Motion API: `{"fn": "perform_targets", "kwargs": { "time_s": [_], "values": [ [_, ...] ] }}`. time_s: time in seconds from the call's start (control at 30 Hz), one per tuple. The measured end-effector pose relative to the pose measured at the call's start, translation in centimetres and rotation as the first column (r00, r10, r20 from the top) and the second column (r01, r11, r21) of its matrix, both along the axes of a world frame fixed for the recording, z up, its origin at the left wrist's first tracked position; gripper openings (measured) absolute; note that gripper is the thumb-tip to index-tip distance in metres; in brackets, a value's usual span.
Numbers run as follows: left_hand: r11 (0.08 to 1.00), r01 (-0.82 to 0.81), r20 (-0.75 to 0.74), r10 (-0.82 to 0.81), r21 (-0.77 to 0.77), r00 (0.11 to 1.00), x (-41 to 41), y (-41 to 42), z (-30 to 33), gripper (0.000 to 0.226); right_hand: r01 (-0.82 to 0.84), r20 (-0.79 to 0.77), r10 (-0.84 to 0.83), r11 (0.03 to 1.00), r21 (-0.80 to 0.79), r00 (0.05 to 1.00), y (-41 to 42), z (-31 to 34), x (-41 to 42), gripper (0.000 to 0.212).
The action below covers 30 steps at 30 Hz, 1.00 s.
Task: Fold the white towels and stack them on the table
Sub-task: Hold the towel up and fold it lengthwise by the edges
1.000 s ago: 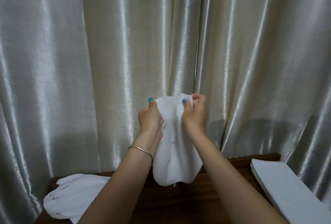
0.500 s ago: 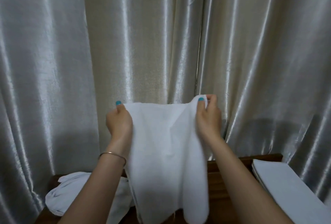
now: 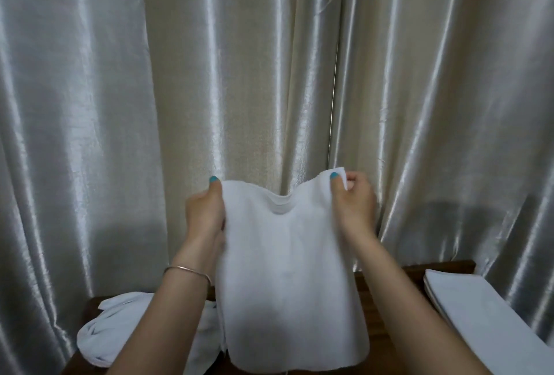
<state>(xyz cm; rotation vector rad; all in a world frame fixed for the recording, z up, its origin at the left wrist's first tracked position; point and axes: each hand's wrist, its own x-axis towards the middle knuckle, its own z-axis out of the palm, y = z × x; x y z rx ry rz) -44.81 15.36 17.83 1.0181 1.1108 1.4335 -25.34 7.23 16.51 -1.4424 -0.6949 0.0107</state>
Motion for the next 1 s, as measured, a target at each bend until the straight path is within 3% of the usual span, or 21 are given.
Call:
{"fn": "perform_targets", "kwargs": {
  "time_s": [0.13,0.4,0.5,0.73,1.0],
  "values": [
    [0.998,0.06,0.052,-0.059,-0.016,0.997,3.1,-2.8,0.0,0.041,0.04,0.035,-0.042,0.998,0.058,0.999,0.9,-0.4,-4.4,0.006],
    [0.985,0.17,0.036,-0.17,0.022,0.985,4.4,-5.8,-0.3,0.032,-0.135,0.299,0.101,0.987,0.092,0.949,0.1,-2.0,-7.9,0.012],
    [0.979,0.201,0.064,-0.203,0.041,0.977,4.4,-6.4,-0.3,0.04,-0.135,0.355,0.072,0.979,0.155,0.932,-0.1,-2.3,-8.7,0.015],
    [0.964,0.263,0.1,-0.265,0.034,0.959,4.2,-6.6,-0.5,0.035,-0.106,0.51,-0.031,0.965,0.238,0.86,-0.3,-3.0,-9.3,0.015],
    [0.962,0.265,0.071,-0.27,0.069,0.96,4.2,-6.5,-1.2,0.039,-0.161,0.436,0.054,0.964,0.213,0.898,-0.3,-3.2,-8.7,0.017]
  ]
}}
